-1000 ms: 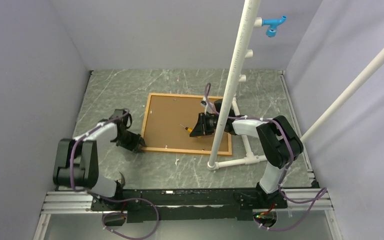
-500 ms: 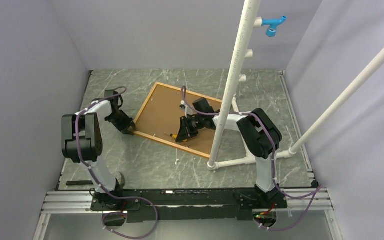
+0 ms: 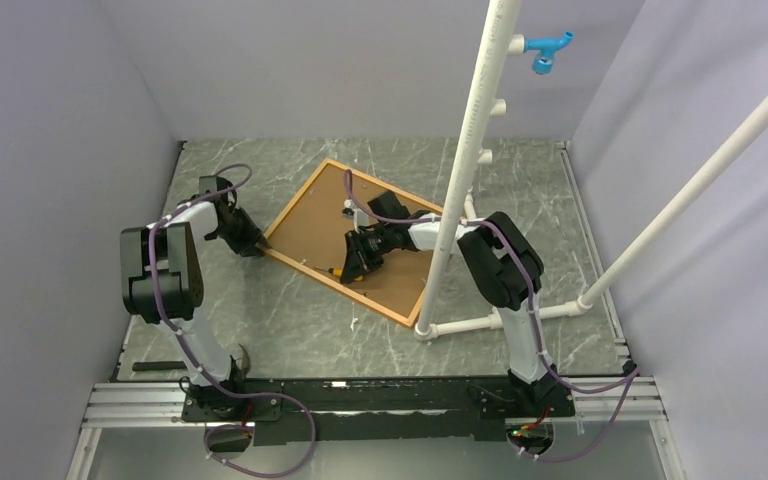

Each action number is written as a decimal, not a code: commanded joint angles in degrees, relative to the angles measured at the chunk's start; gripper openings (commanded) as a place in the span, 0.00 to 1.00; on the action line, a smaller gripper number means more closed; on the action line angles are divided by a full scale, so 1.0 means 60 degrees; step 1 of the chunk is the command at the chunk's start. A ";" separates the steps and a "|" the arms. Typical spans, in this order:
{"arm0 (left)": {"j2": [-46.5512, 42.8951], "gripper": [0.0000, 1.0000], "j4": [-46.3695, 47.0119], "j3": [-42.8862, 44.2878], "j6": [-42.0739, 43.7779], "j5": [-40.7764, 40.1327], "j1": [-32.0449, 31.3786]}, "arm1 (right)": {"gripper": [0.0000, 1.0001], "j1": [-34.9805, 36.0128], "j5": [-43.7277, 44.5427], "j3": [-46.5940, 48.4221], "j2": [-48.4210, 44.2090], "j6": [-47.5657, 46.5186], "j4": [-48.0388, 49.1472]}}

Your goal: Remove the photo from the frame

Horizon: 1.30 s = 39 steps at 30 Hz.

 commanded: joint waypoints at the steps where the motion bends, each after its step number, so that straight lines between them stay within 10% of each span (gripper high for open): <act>1: 0.0236 0.00 0.0793 -0.0128 0.0553 0.1139 -0.0077 | 0.00 0.0197 -0.0128 0.0725 0.0285 -0.0298 -0.0479; 26: -0.0194 0.00 0.1232 -0.0905 0.0027 0.1117 -0.0062 | 0.00 0.0361 0.1983 0.3144 0.1894 0.1244 -0.0814; 33: -0.0150 0.00 0.1362 -0.0799 0.0214 0.1352 -0.0063 | 0.00 0.0158 0.0458 0.2382 0.1014 0.1706 0.0917; 39: -0.0787 0.37 0.1834 -0.1048 0.0318 0.1384 -0.0011 | 0.00 -0.0612 -0.0333 0.1113 -0.0330 0.1903 0.1929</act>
